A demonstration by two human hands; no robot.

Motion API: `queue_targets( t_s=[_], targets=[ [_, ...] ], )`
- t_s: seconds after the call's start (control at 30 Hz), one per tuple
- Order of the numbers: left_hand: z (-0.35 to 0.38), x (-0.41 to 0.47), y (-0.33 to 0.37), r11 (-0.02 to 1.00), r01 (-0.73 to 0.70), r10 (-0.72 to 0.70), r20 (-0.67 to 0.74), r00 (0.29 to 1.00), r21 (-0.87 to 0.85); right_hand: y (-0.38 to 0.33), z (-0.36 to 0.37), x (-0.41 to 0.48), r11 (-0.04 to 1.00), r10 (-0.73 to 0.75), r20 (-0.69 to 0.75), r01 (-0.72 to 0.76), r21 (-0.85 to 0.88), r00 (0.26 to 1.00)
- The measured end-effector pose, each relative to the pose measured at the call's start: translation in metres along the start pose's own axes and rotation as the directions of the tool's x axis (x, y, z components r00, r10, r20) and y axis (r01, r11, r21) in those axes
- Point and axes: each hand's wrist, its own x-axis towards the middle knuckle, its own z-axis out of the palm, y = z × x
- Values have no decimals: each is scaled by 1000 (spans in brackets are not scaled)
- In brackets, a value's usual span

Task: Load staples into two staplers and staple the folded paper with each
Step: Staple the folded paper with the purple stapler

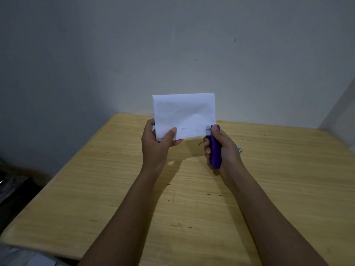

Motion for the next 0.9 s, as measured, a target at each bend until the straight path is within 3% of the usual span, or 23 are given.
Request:
queue_targets(
  t_s=[0.23, 0.43, 0.7, 0.9],
  targets=[
    [0, 0, -4, 1000, 31, -31, 8, 999, -5, 1, 3, 0, 998, 59, -82, -61, -20, 995],
    [-5, 5, -8, 989, 151, -151, 2, 989, -9, 3, 1, 1, 994, 95, -98, -100, -45, 991],
    [-9, 8, -7, 988, 156, -156, -38, 987, 6, 4, 4, 0, 969, 241, -62, -237, 67, 969],
    [-16, 15, -8, 978, 202, -207, -171, 963, -45, 5, 4, 1, 956, 218, -72, -198, 216, 973]
  ],
)
